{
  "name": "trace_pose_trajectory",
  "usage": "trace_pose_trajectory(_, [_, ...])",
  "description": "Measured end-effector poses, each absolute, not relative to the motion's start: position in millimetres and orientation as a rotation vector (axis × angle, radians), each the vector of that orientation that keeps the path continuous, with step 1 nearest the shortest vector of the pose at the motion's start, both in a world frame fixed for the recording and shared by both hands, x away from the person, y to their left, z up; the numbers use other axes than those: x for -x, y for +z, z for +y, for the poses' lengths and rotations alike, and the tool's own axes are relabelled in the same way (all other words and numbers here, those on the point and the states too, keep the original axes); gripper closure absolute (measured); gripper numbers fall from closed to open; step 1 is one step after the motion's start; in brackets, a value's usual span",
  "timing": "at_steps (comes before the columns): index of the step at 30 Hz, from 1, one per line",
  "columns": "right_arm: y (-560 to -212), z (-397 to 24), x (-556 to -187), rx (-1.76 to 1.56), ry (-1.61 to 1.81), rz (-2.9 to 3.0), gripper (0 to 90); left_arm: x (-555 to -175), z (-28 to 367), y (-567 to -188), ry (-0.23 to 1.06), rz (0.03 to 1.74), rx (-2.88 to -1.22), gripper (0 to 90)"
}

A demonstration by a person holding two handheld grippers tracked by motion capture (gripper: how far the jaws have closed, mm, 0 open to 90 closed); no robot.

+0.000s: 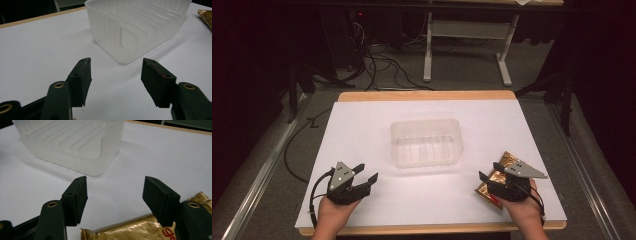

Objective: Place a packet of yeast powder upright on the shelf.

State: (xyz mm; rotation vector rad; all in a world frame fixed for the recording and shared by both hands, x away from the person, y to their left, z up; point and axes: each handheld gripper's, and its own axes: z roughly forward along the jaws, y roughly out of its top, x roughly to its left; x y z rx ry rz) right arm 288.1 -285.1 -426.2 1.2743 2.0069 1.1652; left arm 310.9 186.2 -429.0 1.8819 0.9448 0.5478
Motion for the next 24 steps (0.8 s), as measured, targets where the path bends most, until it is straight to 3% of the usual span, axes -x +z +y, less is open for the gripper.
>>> trace_pose_trajectory(9, [-425.2, -306.1, -284.0, -1.342, 1.168, 1.938, 39.8, -316.4, 184.0, -428.0, 0.549, 0.951, -1.873, 42.2])
trace_pose_trajectory(21, [-430.9, -329.1, -265.9, -1.418, 1.078, 1.905, 50.8, -330.7, 169.4, -425.8, 0.525, 0.948, -1.866, 44.4])
trace_pose_trajectory(23, [-432.5, -334.0, -261.9, -1.432, 1.058, 1.909, 58.9, -334.3, 164.6, -425.6, 0.529, 0.949, -1.868, 44.4])
trace_pose_trajectory(24, [-434.9, -339.1, -258.1, -1.457, 1.022, 1.929, 72.7, -335.6, 162.8, -426.0, 0.524, 0.943, -1.871, 44.4])
